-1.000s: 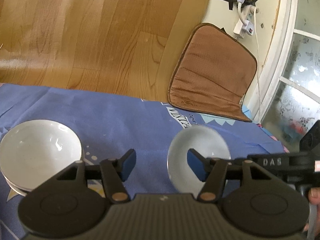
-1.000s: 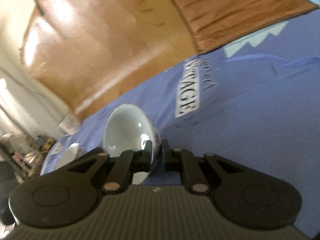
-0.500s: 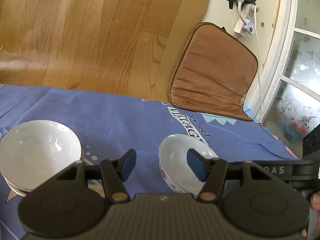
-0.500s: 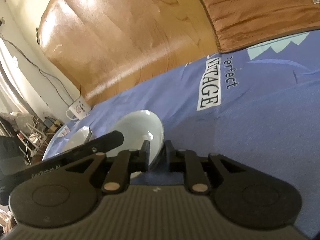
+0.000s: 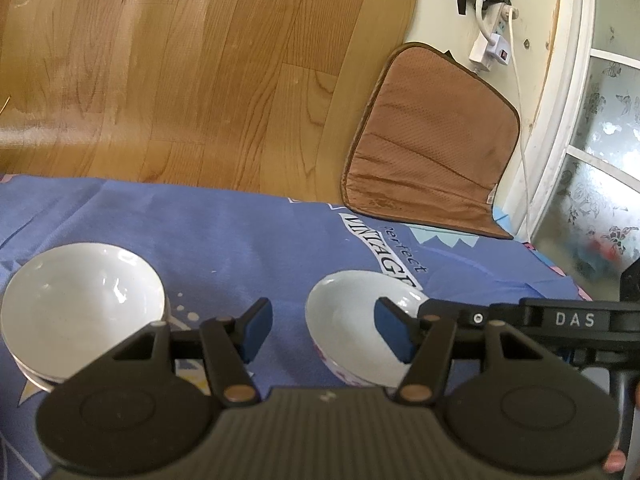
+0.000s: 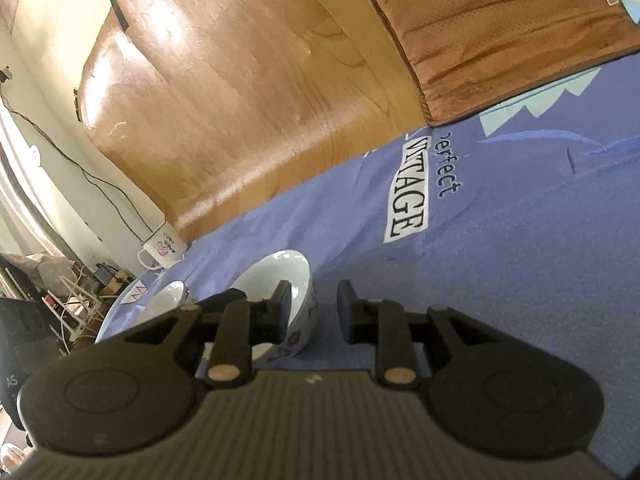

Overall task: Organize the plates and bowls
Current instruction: 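Carry the bowl toward the bowl stack with the right gripper, then lower the bowl toward the bowl stack with the right gripper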

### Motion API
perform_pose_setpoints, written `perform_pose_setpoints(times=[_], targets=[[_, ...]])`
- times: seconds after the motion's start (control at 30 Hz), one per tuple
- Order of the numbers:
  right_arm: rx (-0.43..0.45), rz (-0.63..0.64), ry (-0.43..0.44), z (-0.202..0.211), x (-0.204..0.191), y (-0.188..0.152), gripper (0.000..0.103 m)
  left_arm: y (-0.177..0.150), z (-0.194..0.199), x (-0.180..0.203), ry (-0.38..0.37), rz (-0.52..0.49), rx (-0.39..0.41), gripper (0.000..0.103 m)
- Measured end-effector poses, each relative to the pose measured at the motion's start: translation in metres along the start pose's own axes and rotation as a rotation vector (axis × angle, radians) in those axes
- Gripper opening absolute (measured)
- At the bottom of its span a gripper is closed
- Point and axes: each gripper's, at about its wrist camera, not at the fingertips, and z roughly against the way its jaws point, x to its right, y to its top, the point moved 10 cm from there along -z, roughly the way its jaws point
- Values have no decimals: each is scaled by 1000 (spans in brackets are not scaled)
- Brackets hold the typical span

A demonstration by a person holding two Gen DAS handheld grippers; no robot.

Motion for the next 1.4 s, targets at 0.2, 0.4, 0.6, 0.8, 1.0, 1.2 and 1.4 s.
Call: perform_pose_setpoints(times=[0.2, 0.4, 0.6, 0.8, 1.0, 1.2, 1.4], targets=[[6, 19, 1, 1, -2, 0, 28, 1, 1, -1, -6, 8, 5, 57], [8, 22, 2, 1, -2, 0, 28, 1, 1, -2, -11, 18, 4, 55], [7, 22, 0, 1, -2, 1, 29, 1, 1, -3, -11, 14, 2, 56], [7, 22, -2, 1, -3, 0, 29, 1, 1, -3, -11, 14, 2, 56], [6, 23, 0, 1, -3, 1, 29, 1, 2, -3, -12, 14, 6, 56], [7, 23, 0, 2, -3, 0, 29, 1, 1, -4, -13, 13, 2, 54], [-5, 87, 4, 0, -12, -6, 29, 1, -1, -6, -13, 17, -10, 51]])
